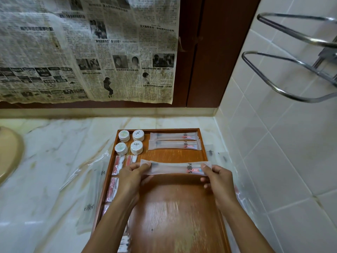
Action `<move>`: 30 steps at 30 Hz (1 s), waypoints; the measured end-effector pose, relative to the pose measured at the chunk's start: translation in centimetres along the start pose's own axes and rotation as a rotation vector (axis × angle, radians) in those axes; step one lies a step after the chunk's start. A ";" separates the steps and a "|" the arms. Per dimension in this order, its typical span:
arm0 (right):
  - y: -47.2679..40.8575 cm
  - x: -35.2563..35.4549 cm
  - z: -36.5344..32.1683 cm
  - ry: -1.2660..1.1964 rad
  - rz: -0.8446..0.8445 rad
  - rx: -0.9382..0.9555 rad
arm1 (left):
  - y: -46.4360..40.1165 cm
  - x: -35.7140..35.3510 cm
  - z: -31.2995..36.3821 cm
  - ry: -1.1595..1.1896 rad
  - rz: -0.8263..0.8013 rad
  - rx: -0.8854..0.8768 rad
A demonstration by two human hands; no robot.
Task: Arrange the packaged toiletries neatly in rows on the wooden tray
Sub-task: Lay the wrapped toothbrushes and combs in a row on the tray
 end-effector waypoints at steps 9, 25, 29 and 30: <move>-6.2 0.0 -0.9 0.536 0.050 0.254 | -4.4 -1.8 3.0 -0.595 0.164 -0.308; -9.3 -2.4 -0.9 1.024 0.046 0.340 | -8.0 -3.1 3.4 -1.294 0.371 -0.563; -9.4 -2.4 -0.6 1.022 0.053 0.325 | -8.1 -3.2 3.4 -1.294 0.371 -0.575; -9.5 -2.4 -0.6 1.022 0.056 0.328 | -8.1 -3.3 3.4 -1.299 0.367 -0.571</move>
Point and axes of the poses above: each hand's wrist, its own y-axis away from the middle knuckle, its own x-axis out of the back of the hand, z = x × y, the point moved 2 cm from there along -y, towards the middle knuckle, and after that the axes turned 6 degrees about x, right-handed, at the moved point
